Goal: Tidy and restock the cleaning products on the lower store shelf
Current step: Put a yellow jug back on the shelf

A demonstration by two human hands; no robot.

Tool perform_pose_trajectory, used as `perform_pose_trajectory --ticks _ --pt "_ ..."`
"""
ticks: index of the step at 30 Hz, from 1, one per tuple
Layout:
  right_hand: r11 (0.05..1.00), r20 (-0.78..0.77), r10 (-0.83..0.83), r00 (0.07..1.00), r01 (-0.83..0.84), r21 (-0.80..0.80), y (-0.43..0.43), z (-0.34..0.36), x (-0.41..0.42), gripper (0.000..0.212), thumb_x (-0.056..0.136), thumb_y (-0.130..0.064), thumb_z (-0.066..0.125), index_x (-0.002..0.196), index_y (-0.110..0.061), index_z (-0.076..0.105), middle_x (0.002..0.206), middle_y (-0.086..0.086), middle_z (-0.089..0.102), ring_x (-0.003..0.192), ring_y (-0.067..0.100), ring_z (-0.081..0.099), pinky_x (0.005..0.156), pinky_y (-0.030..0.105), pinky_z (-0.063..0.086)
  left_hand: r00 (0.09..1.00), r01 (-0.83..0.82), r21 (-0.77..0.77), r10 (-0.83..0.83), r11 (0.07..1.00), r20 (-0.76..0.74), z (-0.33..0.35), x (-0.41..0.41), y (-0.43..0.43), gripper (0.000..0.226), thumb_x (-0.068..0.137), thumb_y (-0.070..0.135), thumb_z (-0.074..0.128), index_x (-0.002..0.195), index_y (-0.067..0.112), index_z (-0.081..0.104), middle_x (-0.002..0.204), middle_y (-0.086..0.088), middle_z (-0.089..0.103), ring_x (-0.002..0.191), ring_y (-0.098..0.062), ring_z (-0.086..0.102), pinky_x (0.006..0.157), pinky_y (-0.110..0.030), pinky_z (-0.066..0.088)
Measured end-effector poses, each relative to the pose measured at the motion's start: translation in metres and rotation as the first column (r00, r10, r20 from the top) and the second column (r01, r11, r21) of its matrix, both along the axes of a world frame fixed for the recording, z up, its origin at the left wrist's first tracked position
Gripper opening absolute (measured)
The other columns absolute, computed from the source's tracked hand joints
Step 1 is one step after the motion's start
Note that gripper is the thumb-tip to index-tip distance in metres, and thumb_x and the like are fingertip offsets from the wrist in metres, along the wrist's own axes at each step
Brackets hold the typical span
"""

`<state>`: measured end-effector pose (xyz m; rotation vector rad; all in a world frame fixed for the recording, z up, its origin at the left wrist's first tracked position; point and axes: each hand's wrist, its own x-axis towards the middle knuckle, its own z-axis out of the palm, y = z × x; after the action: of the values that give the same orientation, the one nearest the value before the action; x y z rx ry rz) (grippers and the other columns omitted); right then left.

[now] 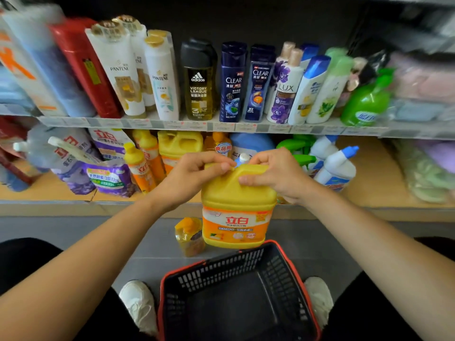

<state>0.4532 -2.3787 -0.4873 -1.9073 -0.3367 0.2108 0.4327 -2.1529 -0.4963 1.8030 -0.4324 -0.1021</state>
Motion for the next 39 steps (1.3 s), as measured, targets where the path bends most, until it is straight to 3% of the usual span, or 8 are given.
perform_pose_trajectory --ticks 8,12,16,21,24,31,35,39 --pt "0.941 -0.213 -0.012 0.977 0.083 0.329 -0.021 -0.008 -0.019 0.024 0.051 -0.02 0.087 0.071 -0.017 0.074 0.072 0.003 0.074 0.069 0.014 0.071 0.059 0.027 0.057 0.956 0.146 -0.285 -0.209 0.947 -0.204 -0.02 -0.006 0.006 0.043 0.099 0.018 0.048 0.135 -0.004 0.057 0.135 -0.029 0.06 0.124 -0.034 0.06 0.107 -0.044 0.048" --pt "0.917 -0.215 -0.048 0.975 0.128 0.377 -0.02 -0.015 -0.021 0.023 0.053 -0.016 0.086 0.071 -0.016 0.073 0.072 0.004 0.074 0.068 0.015 0.072 0.058 0.027 0.057 0.991 0.01 -0.388 -0.062 0.922 -0.122 -0.028 -0.009 0.0 0.03 0.091 0.023 0.069 0.12 0.016 0.075 0.118 -0.014 0.074 0.113 -0.028 0.07 0.095 -0.037 0.058" --pt "0.917 -0.195 -0.097 0.976 0.164 0.364 -0.018 -0.021 -0.02 0.026 0.051 -0.018 0.087 0.073 -0.016 0.073 0.073 0.004 0.074 0.07 0.016 0.072 0.061 0.028 0.057 0.998 -0.056 -0.322 0.052 0.945 -0.021 -0.036 -0.009 0.002 0.034 0.086 0.019 0.076 0.121 0.02 0.074 0.116 -0.007 0.076 0.114 -0.024 0.07 0.093 -0.035 0.059" --pt "0.87 -0.233 -0.175 0.957 0.261 0.419 -0.023 -0.02 -0.012 0.02 0.064 -0.013 0.083 0.077 -0.011 0.067 0.064 -0.004 0.07 0.064 0.009 0.069 0.058 0.022 0.054 0.959 -0.026 -0.091 0.0 0.996 -0.282 -0.061 -0.007 0.023 0.075 0.077 0.049 0.08 0.143 0.026 0.054 0.137 0.006 0.065 0.129 -0.015 0.06 0.103 -0.036 0.052" --pt "0.813 -0.272 -0.223 0.936 0.333 0.478 -0.029 -0.016 -0.007 0.017 0.079 -0.009 0.076 0.08 -0.008 0.06 0.051 -0.007 0.057 0.049 0.004 0.055 0.053 0.021 0.047 0.92 0.054 -0.021 -0.058 0.998 -0.389 -0.08 -0.012 0.03 0.071 0.071 0.04 0.085 0.136 0.034 0.058 0.133 0.006 0.068 0.123 -0.016 0.064 0.098 -0.034 0.056" --pt "0.654 -0.401 -0.235 0.885 0.45 0.608 -0.034 -0.02 -0.001 0.014 0.088 -0.017 0.068 0.079 -0.013 0.058 0.048 -0.009 0.039 0.046 0.004 0.037 0.047 0.018 0.037 0.828 -0.216 -0.458 -0.087 0.863 -0.554 -0.09 -0.012 0.015 0.082 0.074 0.03 0.087 0.145 0.013 0.049 0.138 -0.014 0.063 0.127 -0.037 0.061 0.099 -0.057 0.053" --pt "0.741 -0.365 -0.282 0.887 0.443 0.505 -0.037 -0.025 0.001 0.013 0.098 -0.02 0.06 0.09 -0.011 0.066 0.065 0.0 0.052 0.06 0.009 0.051 0.059 0.024 0.046 0.882 -0.282 -0.472 0.032 0.836 -0.469 -0.074 -0.012 0.008 0.066 0.082 0.015 0.074 0.143 0.015 0.05 0.136 -0.015 0.064 0.125 -0.038 0.062 0.098 -0.059 0.053" --pt "0.859 -0.233 -0.425 0.875 0.471 0.199 -0.037 -0.034 0.0 0.038 0.096 -0.021 0.064 0.134 -0.016 0.059 0.123 0.0 0.067 0.103 0.005 0.064 0.084 0.022 0.05 0.942 -0.336 -0.293 0.31 0.895 -0.132 -0.043 -0.003 0.016 0.073 0.06 0.027 0.093 0.125 0.024 0.059 0.119 -0.003 0.073 0.11 -0.023 0.071 0.086 -0.042 0.061"
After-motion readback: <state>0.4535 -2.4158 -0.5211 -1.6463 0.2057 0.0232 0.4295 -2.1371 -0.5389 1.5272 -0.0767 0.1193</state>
